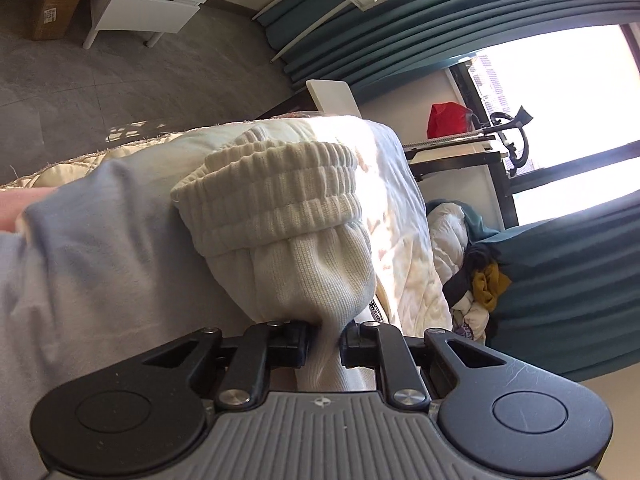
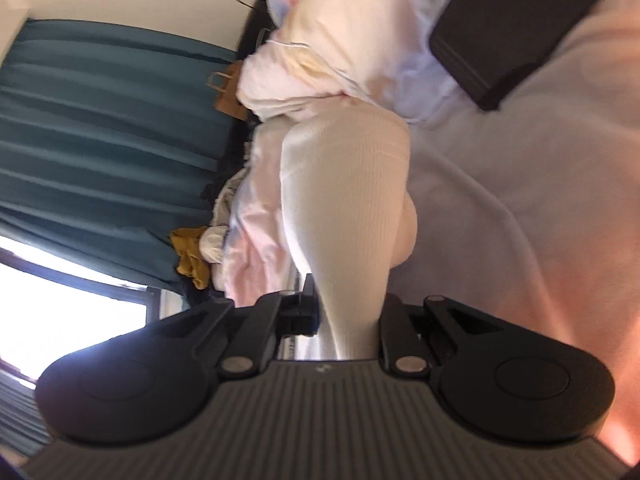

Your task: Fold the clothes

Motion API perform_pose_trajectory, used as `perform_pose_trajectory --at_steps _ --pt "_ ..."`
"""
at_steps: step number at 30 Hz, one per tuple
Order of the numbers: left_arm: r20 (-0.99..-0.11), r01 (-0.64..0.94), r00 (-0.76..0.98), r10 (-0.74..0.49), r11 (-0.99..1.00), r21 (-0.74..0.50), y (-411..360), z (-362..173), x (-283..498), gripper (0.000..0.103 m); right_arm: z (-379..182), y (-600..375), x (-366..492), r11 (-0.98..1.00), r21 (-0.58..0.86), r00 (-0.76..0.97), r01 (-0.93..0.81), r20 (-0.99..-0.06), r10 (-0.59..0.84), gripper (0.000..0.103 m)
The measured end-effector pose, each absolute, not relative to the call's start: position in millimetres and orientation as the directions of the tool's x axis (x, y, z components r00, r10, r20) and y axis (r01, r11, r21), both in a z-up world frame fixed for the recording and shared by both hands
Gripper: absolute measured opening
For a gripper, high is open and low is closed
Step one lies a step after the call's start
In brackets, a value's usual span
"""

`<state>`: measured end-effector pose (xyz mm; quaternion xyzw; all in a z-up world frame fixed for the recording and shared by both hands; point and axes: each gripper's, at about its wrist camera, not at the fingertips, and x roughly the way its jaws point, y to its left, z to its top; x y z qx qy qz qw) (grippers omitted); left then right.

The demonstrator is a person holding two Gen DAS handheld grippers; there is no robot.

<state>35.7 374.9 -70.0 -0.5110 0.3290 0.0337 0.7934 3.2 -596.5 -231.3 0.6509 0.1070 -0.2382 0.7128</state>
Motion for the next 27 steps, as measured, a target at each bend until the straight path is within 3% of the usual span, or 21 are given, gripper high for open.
perform_pose_trajectory --at_steps 2,6,9,13,17,27 --pt "-0.559 -0.368 0.78 -0.28 0.518 -0.773 368 -71 42 0.018 -249 -603 4 0.021 0.851 0.842 0.525 -0.515 -0.163 0.013" --pt "-0.574 -0.334 0.773 -0.27 0.596 -0.73 357 -63 38 0.03 -253 -608 8 0.094 0.837 0.839 0.54 -0.525 -0.147 0.013" --pt "-0.572 -0.316 0.777 -0.264 0.623 -0.716 353 -54 28 0.051 -246 -605 13 0.167 0.809 0.825 0.563 -0.542 -0.16 0.013" --pt "-0.622 -0.33 0.761 -0.184 0.716 -0.615 341 -30 7 0.071 -249 -607 11 0.134 0.825 0.834 0.55 -0.531 -0.153 0.013" --pt "-0.65 -0.262 0.753 -0.107 0.857 -0.445 310 2 -9 0.072 -250 -608 10 0.099 0.838 0.841 0.537 -0.522 -0.145 0.013" --pt "-0.588 -0.078 0.795 -0.147 0.937 -0.339 213 46 6 0.073 -247 -608 11 0.084 0.842 0.842 0.532 -0.517 -0.151 0.013"
